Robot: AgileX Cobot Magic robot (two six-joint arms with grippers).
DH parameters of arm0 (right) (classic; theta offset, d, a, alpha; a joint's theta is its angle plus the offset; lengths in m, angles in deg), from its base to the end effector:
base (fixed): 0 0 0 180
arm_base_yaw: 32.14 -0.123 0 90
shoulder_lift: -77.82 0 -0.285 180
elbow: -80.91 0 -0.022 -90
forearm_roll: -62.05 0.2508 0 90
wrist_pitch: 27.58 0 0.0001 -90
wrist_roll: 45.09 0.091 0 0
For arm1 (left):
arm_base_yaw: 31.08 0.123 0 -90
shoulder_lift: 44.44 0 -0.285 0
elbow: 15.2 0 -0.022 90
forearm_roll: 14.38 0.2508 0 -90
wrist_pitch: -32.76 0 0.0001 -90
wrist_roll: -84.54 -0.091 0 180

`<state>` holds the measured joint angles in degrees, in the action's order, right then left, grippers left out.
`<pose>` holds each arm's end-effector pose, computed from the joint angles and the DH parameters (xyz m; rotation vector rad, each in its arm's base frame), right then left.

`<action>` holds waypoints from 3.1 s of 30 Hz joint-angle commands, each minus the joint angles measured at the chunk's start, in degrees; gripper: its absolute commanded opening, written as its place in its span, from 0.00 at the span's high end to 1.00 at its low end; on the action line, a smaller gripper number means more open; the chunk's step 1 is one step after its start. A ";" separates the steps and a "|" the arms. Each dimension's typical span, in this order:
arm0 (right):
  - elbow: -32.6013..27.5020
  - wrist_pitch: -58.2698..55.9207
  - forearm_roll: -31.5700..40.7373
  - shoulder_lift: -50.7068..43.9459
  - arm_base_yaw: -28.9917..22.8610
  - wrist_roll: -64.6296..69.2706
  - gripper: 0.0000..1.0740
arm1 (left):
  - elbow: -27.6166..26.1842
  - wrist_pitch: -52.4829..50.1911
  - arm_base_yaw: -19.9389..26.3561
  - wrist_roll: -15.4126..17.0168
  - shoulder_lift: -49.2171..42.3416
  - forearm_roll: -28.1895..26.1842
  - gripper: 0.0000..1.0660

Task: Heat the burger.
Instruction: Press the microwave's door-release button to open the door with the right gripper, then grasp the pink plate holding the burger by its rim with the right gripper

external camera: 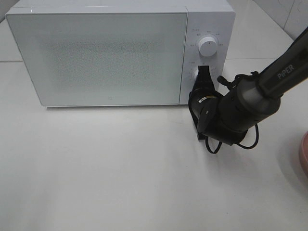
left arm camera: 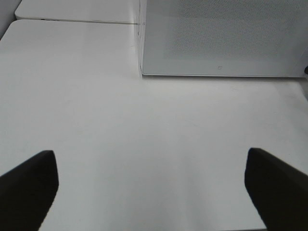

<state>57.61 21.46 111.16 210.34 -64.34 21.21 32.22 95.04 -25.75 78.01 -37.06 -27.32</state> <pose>0.3500 0.1590 0.0772 1.5078 1.4501 0.8829 -0.0089 -0.0190 0.2823 0.0388 2.0253 -0.1392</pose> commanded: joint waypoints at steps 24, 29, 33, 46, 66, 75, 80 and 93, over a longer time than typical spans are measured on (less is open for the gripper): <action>10.94 15.93 -3.27 2.01 2.12 -0.34 1.00 | 0.11 -0.86 -0.17 0.23 -0.92 -0.23 0.08; 10.94 15.58 -3.32 2.01 2.12 -0.52 1.00 | 0.11 -0.86 -0.17 0.23 -0.92 -0.23 0.08; 10.94 15.01 -3.67 2.01 1.32 -0.46 1.00 | 0.11 -0.86 -0.17 0.23 -0.92 -0.23 0.08; 4.87 10.94 -2.52 -1.03 -0.63 0.29 1.00 | 0.11 -0.86 -0.17 0.23 -0.92 -0.23 0.08; -5.21 -6.93 -2.69 -9.00 -0.74 -12.20 1.00 | 0.11 -0.86 -0.17 0.17 -0.92 -0.23 0.08; -12.20 -16.56 -4.01 -18.22 -0.63 -31.23 1.00 | 0.11 -0.86 -0.17 0.17 -0.92 -0.23 0.08; -13.12 -23.72 -4.35 -23.03 -0.52 -47.78 0.99 | 0.11 -0.86 -0.17 0.17 -0.92 -0.23 0.08; -13.01 -54.95 -18.96 -32.95 7.62 -75.11 0.97 | 0.11 -0.86 -0.17 0.17 -0.92 -0.23 0.08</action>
<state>44.60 -26.21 97.29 179.57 -58.44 -50.53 32.22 94.87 -25.75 78.01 -37.06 -27.32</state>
